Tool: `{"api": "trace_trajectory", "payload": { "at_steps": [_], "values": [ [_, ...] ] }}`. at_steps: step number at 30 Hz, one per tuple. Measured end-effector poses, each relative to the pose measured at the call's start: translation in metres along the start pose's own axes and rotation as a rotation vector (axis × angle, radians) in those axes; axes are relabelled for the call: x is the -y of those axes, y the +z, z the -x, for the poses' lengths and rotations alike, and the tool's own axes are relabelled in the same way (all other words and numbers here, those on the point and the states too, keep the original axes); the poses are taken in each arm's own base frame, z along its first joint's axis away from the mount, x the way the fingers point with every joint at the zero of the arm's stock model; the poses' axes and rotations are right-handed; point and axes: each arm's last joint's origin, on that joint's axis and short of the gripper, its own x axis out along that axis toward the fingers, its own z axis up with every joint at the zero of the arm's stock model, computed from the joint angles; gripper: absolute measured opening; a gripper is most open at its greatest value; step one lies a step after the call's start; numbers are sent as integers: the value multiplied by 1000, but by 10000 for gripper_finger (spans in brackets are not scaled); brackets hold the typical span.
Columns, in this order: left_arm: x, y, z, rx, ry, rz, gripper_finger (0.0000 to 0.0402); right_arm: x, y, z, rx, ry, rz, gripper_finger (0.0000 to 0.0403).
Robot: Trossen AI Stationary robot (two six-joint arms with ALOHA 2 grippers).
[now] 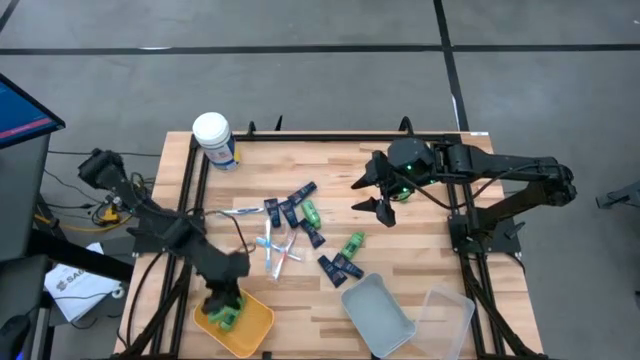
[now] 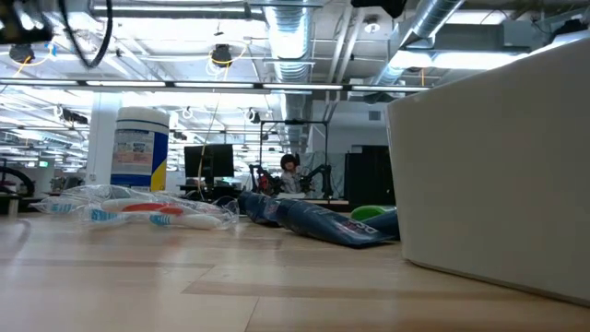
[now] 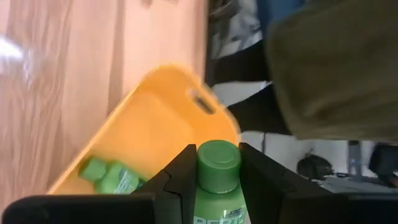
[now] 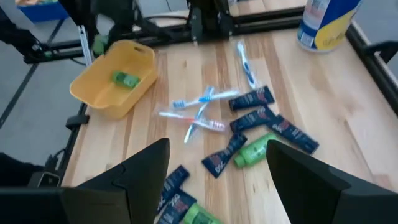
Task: Pick & Place Travel size toiletries
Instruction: Put the green shampoo into the yellow bin
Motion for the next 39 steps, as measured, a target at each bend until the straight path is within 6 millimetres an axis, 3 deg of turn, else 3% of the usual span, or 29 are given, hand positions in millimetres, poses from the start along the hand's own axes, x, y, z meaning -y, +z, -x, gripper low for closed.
{"api": "trace_trajectory", "payload": {
  "at_steps": [8, 13, 39],
  "values": [
    [-10, -4, -40, -96, 134, 143, 92, 0, -1, -2, -12, -1, -12, 260],
    [-15, -5, -52, -119, 184, 231, 92, 0, -1, -2, -13, -1, -12, 260],
    [-35, -20, -46, -186, 455, 567, 92, 0, -2, -2, -27, -3, -7, 260]
  ]
}}
